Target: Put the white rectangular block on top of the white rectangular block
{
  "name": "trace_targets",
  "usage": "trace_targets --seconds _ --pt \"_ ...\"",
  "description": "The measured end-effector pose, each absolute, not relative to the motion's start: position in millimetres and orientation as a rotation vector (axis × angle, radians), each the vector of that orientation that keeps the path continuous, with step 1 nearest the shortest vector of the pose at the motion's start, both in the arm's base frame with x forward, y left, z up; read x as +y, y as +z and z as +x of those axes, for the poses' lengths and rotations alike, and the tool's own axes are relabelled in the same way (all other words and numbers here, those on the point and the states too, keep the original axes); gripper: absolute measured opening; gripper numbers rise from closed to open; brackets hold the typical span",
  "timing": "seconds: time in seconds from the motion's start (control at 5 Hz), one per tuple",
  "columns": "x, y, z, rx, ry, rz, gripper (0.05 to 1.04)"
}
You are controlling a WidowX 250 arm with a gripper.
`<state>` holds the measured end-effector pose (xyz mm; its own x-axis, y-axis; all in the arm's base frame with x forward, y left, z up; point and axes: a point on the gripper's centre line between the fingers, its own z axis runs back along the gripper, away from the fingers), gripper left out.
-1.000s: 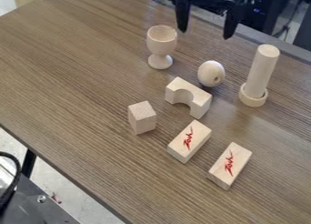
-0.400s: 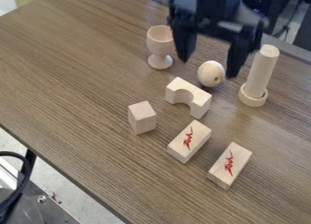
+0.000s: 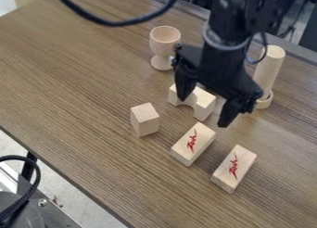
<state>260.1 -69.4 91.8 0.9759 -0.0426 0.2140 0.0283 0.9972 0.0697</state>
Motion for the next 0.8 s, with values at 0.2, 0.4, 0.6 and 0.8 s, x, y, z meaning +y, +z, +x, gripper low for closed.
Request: trace_targets --seconds 0.2,0.4,0.6,0.8 --pt "-65.4 84.9 259.5 -0.237 -0.025 0.081 1.000" --pt "-63.1 80.9 258.0 -0.231 0.000 0.060 1.000" --pt "-61.1 71.6 253.0 -0.223 0.044 0.013 0.999" --pt "-59.3 61.9 249.9 -0.249 0.038 0.012 1.000"
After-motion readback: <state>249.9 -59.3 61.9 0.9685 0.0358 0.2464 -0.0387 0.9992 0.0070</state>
